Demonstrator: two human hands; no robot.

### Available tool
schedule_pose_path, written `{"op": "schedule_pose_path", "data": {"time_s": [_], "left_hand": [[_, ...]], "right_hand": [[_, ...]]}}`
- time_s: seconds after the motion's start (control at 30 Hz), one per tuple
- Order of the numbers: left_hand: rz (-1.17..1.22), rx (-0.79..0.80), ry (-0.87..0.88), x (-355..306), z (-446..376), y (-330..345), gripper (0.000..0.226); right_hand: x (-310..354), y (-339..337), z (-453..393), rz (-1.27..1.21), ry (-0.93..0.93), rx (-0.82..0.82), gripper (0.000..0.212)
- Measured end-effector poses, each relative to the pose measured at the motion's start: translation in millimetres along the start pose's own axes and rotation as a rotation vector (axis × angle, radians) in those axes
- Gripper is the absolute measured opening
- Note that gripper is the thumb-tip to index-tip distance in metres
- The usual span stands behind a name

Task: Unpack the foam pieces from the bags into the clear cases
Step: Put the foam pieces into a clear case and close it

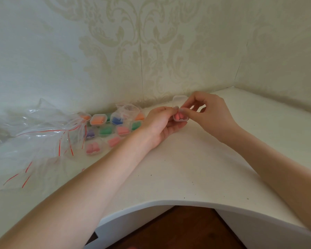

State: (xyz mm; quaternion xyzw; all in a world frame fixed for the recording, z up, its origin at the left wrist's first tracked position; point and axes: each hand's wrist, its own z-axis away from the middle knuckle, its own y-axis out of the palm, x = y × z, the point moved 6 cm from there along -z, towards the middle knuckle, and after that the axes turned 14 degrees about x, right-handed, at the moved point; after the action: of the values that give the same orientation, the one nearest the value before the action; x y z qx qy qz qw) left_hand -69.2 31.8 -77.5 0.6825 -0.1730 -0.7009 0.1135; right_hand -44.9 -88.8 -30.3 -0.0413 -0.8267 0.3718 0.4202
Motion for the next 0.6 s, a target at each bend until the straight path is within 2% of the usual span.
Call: {"op": "schedule_pose_path", "data": {"time_s": [0.2, 0.33, 0.6], "left_hand": [[-0.047, 0.03, -0.002, 0.4, -1.1, 0.7, 0.023], [-0.063, 0.029, 0.003, 0.4, -1.6, 0.4, 0.027], [-0.011, 0.024, -0.005, 1.9, -2.5, 0.6, 0.019]], "right_hand": [[-5.4, 0.0, -1.7, 0.078, 0.019, -0.004, 0.01], [-5.2, -0.1, -2.8, 0.041, 0.011, 0.011, 0.012], [-9.2, 3.0, -5.0, 0.117, 0.007, 0.013, 0.009]]}}
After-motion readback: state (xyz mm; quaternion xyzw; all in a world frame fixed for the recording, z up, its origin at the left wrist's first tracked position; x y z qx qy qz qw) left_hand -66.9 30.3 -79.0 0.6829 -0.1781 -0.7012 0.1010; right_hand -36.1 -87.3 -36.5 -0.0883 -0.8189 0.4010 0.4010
